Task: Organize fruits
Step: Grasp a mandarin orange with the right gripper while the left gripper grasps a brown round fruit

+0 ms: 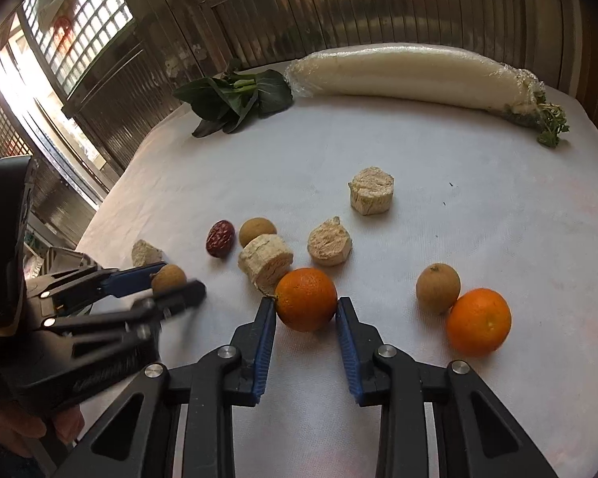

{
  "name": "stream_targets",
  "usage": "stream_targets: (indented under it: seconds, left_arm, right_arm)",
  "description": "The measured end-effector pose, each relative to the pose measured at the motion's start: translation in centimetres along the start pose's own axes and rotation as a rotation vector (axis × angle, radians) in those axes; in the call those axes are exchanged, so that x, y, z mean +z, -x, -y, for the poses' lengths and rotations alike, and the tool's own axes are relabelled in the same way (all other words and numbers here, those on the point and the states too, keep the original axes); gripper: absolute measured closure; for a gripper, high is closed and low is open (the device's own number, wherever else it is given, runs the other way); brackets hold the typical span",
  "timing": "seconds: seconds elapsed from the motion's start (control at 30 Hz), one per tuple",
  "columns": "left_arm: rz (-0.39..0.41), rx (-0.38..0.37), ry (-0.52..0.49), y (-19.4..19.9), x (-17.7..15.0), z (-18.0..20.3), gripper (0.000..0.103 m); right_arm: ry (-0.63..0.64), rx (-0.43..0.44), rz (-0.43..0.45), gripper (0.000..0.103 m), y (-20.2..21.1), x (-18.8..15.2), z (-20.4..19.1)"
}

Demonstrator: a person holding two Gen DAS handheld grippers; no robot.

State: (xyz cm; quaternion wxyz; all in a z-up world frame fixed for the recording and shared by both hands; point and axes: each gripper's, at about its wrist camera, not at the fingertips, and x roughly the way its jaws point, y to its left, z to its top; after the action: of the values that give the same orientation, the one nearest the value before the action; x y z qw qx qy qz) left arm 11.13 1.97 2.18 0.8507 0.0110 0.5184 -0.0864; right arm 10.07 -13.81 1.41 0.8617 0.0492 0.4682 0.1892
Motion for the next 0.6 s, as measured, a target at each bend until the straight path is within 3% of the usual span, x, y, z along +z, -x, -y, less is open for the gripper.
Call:
stream_targets:
  seconds: [0.17, 0.6]
  left_arm:
    - [0.003, -0.029, -0.001, 1.3, -0.8, -0.7, 0.078]
    - [0.04, 0.032, -0.009, 5.9, -3.6, -1.1, 0.078]
  right_arm:
    - [-0.007, -0.003, 0.008, 0.073, 1.3, -1.1, -0.3]
    - [-0.026, 0.006, 0.025, 0.073, 5.2, -4.4, -2.6]
